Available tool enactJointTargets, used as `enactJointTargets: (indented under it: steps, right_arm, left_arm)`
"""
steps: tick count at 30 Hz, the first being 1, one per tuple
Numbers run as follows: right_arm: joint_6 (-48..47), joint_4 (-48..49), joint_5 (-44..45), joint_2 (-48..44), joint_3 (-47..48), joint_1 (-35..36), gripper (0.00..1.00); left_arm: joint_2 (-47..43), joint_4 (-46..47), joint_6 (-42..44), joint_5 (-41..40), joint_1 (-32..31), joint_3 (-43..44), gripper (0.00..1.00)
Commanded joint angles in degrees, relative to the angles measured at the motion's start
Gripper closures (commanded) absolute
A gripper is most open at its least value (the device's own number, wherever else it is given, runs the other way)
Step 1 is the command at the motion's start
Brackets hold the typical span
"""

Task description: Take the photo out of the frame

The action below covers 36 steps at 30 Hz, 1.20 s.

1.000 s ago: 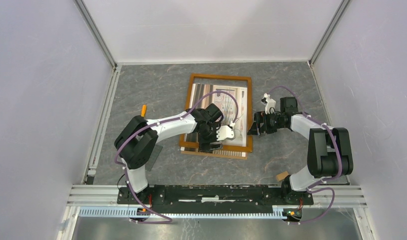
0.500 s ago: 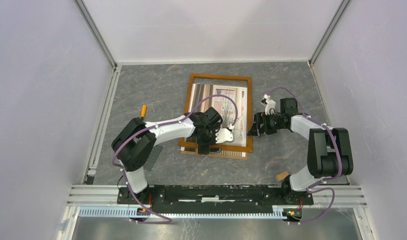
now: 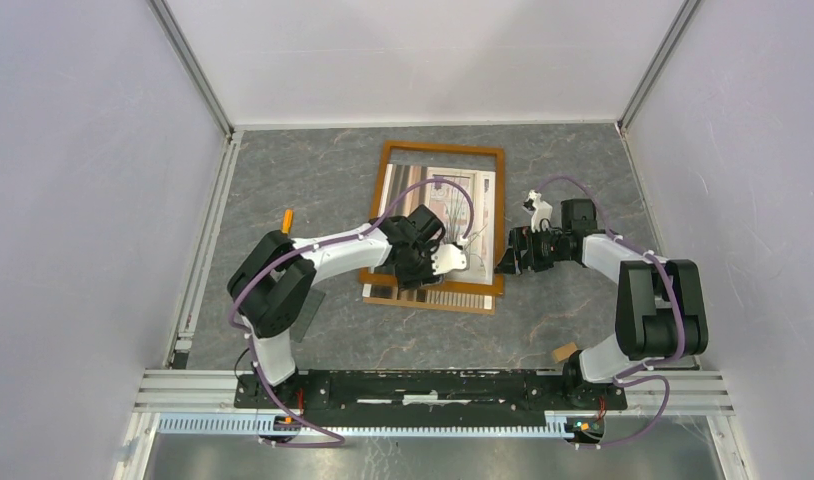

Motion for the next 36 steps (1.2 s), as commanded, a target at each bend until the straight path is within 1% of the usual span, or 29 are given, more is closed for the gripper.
enactJointTargets:
  steps: [1,3,6,7,8,9,11,13,14,22,28,36]
  right_arm:
    - [-0.7,-1.1,0.5,-1.0,-1.8,0.0,0.09]
    - [-0.6,-0.9,0.5,-1.2,-2.4,0.0,0.09]
    - [-0.4,-0.6,0.4,-1.5,-3.1,0.0,0.09]
    - [-0.4,-0.6,0.4,-1.6,-3.2,0.0,0.09]
    - [-0.6,-0.8,0.3,-1.7,-3.2,0.0,0.09]
    - [-0.8,-0.9,0.5,-1.8,-3.2,0.0,0.09]
    - [-1.1,-0.9,0.6,-2.0,-3.2,0.0,0.09]
    - [-1.2,-1.0,0.5,-2.1,-3.4,0.0,0.09]
    - [-1.2,-0.9,0.6,-2.1,-3.6,0.0,0.09]
    - [-0.7,-0.3,0.4,-1.8,-3.9,0.0,0.09]
    - [-1.0,-0.6,0.6,-1.7,-3.7,0.0,0.09]
    - [-1.5,-1.3,1.0,-1.2,-3.0,0.0,0.09]
  left_arm:
    - [0.5,2.9,-3.3,-0.1,1.2,3.5,0.43]
    - [0.9,2.9,-4.9,-0.2,1.7,4.4,0.45]
    - [2.1,3.1,-6.4,-1.0,2.5,5.7,0.45]
    - [2.0,2.6,-6.5,-0.4,2.8,5.9,0.4]
    - [1.4,1.8,-5.9,1.4,3.0,5.7,0.32]
    - [0.1,1.8,-5.2,3.2,3.1,4.9,0.22]
    - [-3.1,2.8,-2.9,4.9,2.5,1.2,0.07]
    - [-5.1,3.4,-1.0,4.7,1.4,-1.3,0.01]
    - [-5.4,3.5,-0.6,4.1,1.1,-1.9,0.0]
    - [-2.7,3.5,1.7,1.0,-1.4,-2.3,0.0]
    - [-0.7,4.2,1.1,-1.1,-1.5,-1.3,0.0]
    - [0.1,5.8,2.8,-2.0,-1.6,-2.0,0.01]
